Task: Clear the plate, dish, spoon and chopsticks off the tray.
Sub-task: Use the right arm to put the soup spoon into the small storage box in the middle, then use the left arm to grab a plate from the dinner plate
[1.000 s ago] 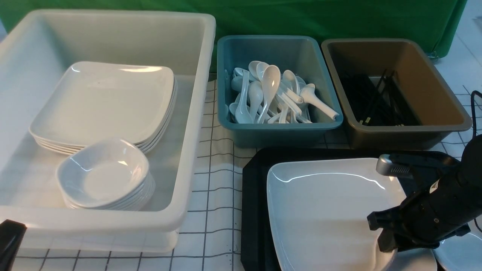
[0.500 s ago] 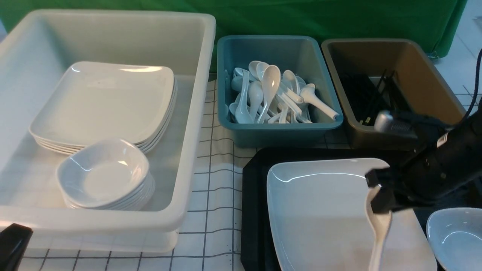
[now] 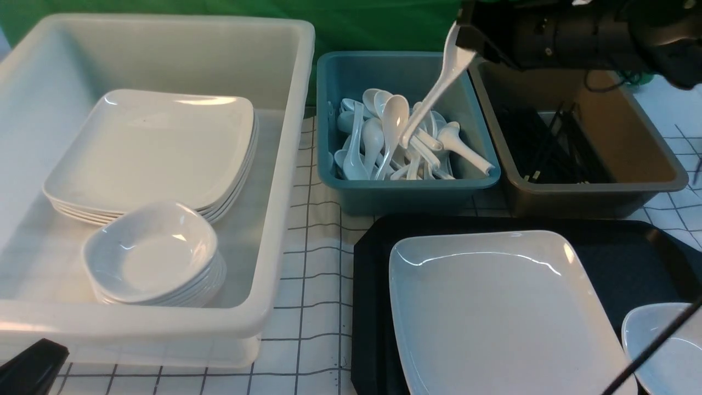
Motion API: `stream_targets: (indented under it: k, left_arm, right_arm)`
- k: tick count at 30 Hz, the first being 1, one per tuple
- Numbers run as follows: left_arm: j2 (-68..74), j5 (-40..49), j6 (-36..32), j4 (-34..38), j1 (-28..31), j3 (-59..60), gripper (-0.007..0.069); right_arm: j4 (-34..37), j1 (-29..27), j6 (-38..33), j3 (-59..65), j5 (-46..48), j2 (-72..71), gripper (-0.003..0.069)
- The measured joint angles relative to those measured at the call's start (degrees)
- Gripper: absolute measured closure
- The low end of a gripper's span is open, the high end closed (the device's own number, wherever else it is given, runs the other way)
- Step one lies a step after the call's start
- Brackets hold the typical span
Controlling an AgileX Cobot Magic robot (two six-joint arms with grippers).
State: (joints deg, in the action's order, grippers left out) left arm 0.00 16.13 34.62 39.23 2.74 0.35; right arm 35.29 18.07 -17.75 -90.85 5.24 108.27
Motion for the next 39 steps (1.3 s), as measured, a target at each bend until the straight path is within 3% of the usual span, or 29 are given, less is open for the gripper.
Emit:
stream_targets:
  k: [2, 5, 9, 11, 12, 14, 17, 18, 19, 22, 26, 33, 39]
  left_arm:
    - [-0.02, 0.00, -1.89, 1.55, 0.00, 0.00, 0.0603]
    - [-0.02, 0.89, -4.78, 3.14, 0.00, -0.07, 0.0603]
    - [-0.07, 6.91, -9.25, 4.25, 0.00, -4.45, 0.0603]
    - [-0.08, 8.24, -10.84, 4.31, 0.00, -6.92, 0.0603]
    - [-0.11, 9.79, -11.90, 4.17, 0.00, -10.67, 0.0603]
    - [0.27, 12.26, -12.49, 3.52, 0.00, -14.83, 0.0603]
    - [4.72, 20.71, -16.30, 2.58, 0.00, -24.59, 0.0603]
    - [5.15, 21.41, -16.62, 2.58, 0.00, -25.19, 0.0603]
    - [9.12, 27.94, -19.49, 2.52, 0.00, -30.59, 0.0603]
    - [18.56, 41.53, -26.14, 2.52, 0.00, -37.92, 0.0603]
    - [33.40, 52.45, -35.91, 2.89, -0.07, -46.37, 0.0603]
    - [53.47, 53.14, -44.53, 8.76, -1.21, -51.46, 0.0603]
    - [64.70, 49.99, -45.04, 11.09, -17.29, -53.01, 0.0603]
  right_arm:
    - [0.12, 0.00, -1.43, -2.36, -1.21, 3.20, 0.0431]
    - [0.14, -0.05, -1.64, -4.00, 0.71, 6.40, 0.0270]
    - [0.22, -0.05, -2.05, -4.18, 9.02, 6.83, 0.0151]
    - [0.22, -0.11, -2.27, -4.18, 11.45, 6.47, 0.0164]
    - [0.16, -0.27, -2.45, -4.18, 14.11, 5.54, 0.0204]
    - [0.16, -0.83, -2.51, -4.18, 19.70, 3.48, 0.0311]
    - [0.09, -2.39, -3.18, -4.18, 31.28, -2.56, 0.0561]
    - [0.09, -2.51, -3.18, -4.18, 32.12, -3.01, 0.0561]
    - [-0.02, -3.25, -3.96, -4.35, 40.58, -7.16, 0.0621]
    - [-0.85, -4.06, -3.95, -4.43, 55.87, -13.72, 0.0629]
    - [-5.10, -2.66, -1.39, 0.40, 59.51, -24.34, 0.0629]
    - [-11.60, -1.56, 1.83, 16.89, 59.56, -44.29, 0.0626]
    - [-19.84, -1.56, 8.18, 32.62, 59.30, -61.27, 0.0626]
